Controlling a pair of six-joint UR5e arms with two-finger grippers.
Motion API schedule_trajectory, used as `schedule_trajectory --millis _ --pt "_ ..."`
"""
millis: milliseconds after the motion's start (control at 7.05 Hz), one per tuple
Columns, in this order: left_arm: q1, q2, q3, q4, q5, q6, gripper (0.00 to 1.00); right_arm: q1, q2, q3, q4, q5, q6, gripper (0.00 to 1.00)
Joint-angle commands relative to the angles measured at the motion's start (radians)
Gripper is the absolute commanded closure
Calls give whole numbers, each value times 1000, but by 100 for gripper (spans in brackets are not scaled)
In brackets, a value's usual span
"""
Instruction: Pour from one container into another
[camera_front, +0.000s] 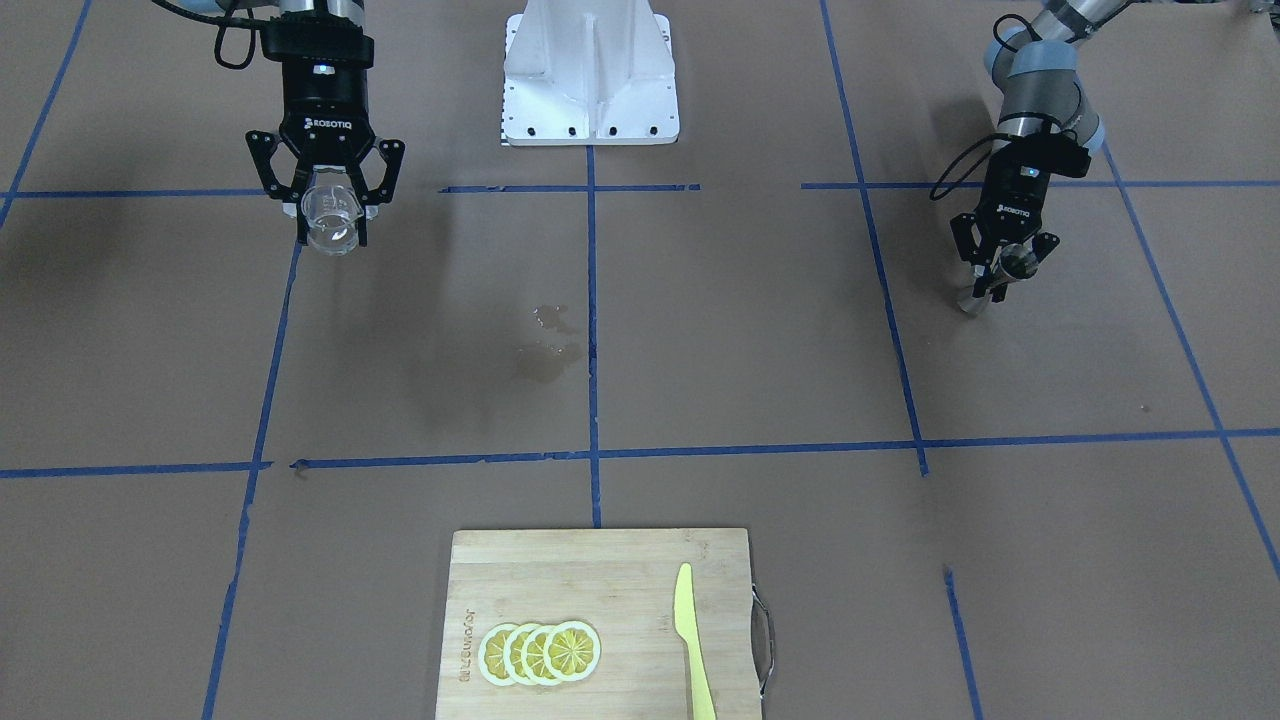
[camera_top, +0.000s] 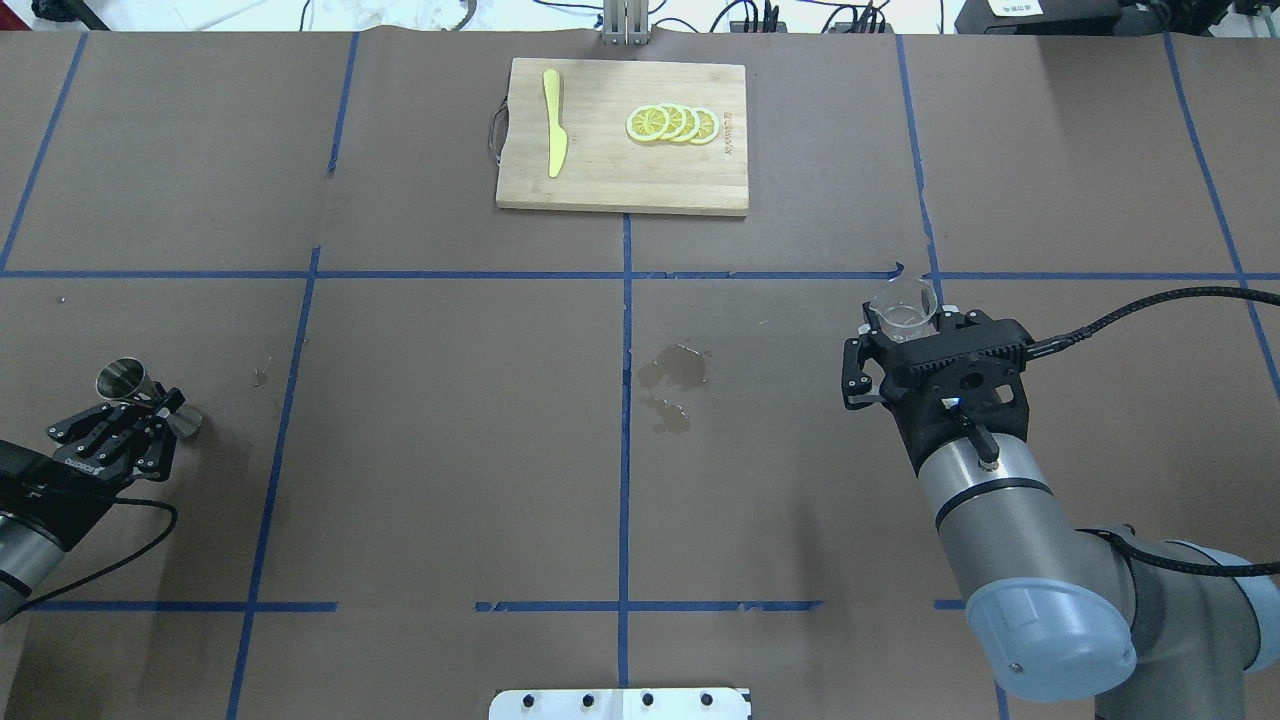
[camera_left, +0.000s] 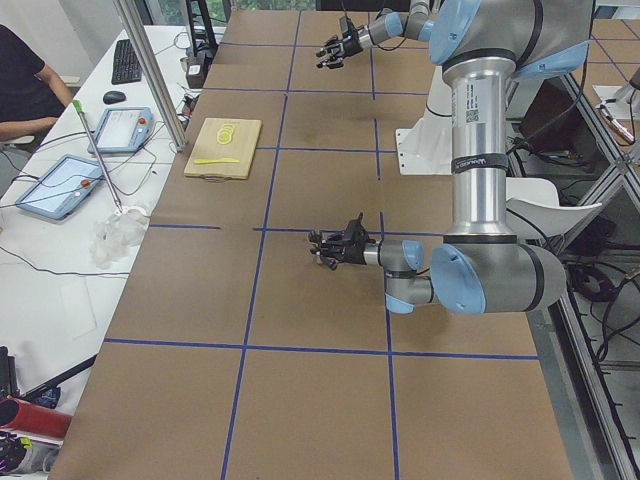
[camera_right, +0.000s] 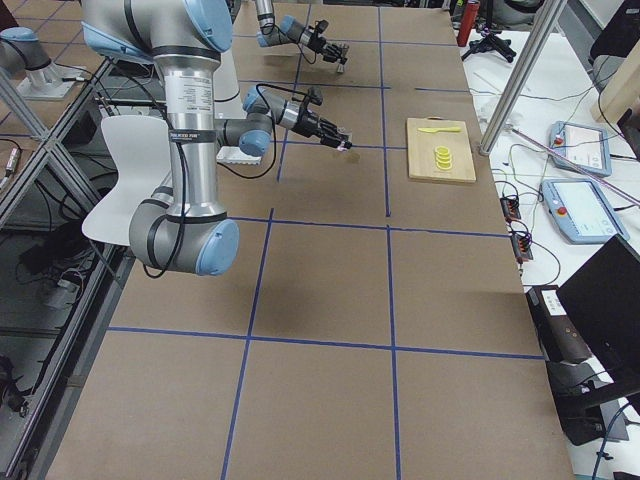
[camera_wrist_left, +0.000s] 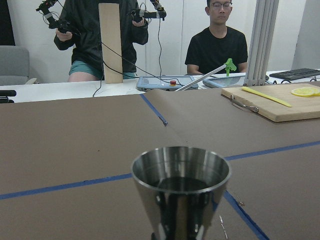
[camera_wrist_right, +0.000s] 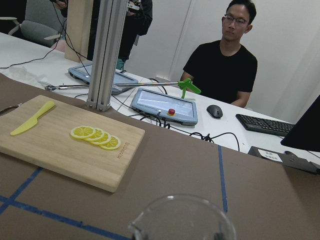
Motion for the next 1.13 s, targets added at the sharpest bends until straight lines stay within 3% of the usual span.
schedule_trajectory --millis 0,142,284,425,567,993 --pt "5 0 2 0 -1 0 100 0 1 0 0 0 0 100" --pt "8 0 3 2 -1 0 98 0 1 0 0 0 0 100" --pt "10 0 3 2 -1 0 82 0 1 1 0 0 0 100" --pt "11 2 3 2 -1 0 23 0 1 1 0 0 0 100" --pt "13 2 3 2 -1 -2 0 0 2 3 0 0 0 100" --pt "19 2 3 -3 -1 -2 0 0 4 5 0 0 0 100"
